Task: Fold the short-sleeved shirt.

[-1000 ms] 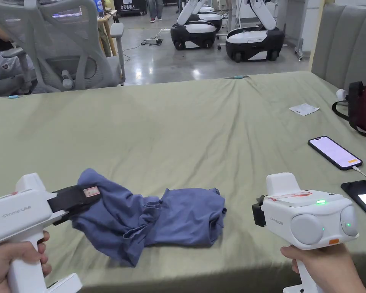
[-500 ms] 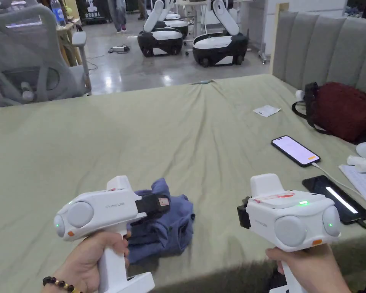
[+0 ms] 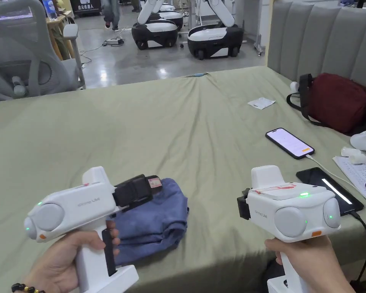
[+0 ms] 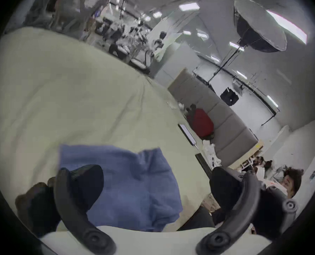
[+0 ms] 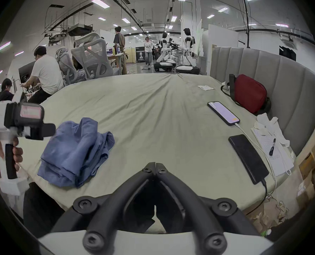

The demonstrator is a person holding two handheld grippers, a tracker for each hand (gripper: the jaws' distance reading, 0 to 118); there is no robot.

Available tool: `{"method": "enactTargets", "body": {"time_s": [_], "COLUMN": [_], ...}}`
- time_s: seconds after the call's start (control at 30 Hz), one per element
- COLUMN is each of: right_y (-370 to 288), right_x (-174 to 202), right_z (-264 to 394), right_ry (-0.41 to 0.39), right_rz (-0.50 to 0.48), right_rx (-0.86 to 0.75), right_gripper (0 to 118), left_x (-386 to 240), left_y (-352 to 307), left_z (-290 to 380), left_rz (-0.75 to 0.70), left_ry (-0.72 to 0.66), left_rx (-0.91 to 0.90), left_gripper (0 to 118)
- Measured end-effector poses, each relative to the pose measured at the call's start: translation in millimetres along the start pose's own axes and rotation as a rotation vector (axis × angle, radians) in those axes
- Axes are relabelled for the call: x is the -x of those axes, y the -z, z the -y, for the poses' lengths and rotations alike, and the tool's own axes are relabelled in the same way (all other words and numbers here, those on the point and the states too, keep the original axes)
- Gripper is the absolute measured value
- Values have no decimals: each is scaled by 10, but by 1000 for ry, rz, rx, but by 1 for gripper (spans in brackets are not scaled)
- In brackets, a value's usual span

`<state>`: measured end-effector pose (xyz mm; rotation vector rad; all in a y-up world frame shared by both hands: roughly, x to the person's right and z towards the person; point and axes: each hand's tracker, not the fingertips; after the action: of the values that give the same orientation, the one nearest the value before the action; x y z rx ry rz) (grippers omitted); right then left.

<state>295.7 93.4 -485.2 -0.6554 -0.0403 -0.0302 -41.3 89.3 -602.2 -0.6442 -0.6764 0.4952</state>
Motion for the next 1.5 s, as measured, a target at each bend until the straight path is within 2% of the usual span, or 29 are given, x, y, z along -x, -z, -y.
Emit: {"method": "enactTargets", "body": {"time_s": [0.07, 0.1, 0.13, 0.17, 0.2, 0.3, 0.47, 0.57, 0.67, 0.77, 0.83, 0.9, 1.0, 1.23, 1.3, 1.37, 1.5], "right_y": [15, 22, 26, 33, 38, 60, 87, 98, 97, 85, 76, 70, 68, 51, 85, 139, 322], "right_x": [43, 62, 81, 100, 115, 149, 164, 152, 107, 13, -53, -120, -215, -253, -171, -24, 344], "right_z": [0, 1, 3, 2, 3, 6, 13, 27, 58, 102, 140, 177, 219, 198, 131, 33, -142], "right_ry": [-5, -7, -8, -9, -10, -17, -17, -9, -2, 34, 44, 54, 67, 102, 98, 93, 49], "right_rz": [-9, -16, -21, -24, -27, -34, -37, -35, -34, -18, -10, 2, 21, 17, -16, -90, -208], "right_rx": [2, 1, 0, 0, 1, 3, 6, 9, 13, 21, 27, 35, 45, 38, 31, 23, 24], "right_gripper": [0, 0, 0, 0, 0, 0, 0, 0, 0, 0, 0, 0, 0, 0, 0, 0, 0], "left_x": [94, 151, 143, 179, 197, 190, 85, -78, -69, -99, -140, -169, -182, -260, -239, -179, -18], "left_y": [-187, -273, -375, -460, -518, -597, -537, -252, 237, 742, 969, 1129, 1245, 860, 602, 306, -206], "left_z": [-56, -79, -53, -42, -28, 75, 176, 188, 203, 343, 418, 478, 509, 324, 224, 141, 109], "left_rz": [-44, -51, -64, -73, -99, -213, -127, -76, -29, -52, -84, -63, -76, -62, -53, -65, -144], "left_ry": [-27, -36, -29, -1, 40, 119, 113, 141, 84, 50, 82, 93, 35, 72, 78, 55, 29], "left_rx": [-24, -20, -29, -46, -61, -44, 0, 29, 108, 217, 241, 275, 286, 232, 160, 99, 26], "left_gripper": [118, 102, 74, 34, 1, 1, 1, 1, 1, 1, 1, 1, 0, 1, 1, 1, 1]}}
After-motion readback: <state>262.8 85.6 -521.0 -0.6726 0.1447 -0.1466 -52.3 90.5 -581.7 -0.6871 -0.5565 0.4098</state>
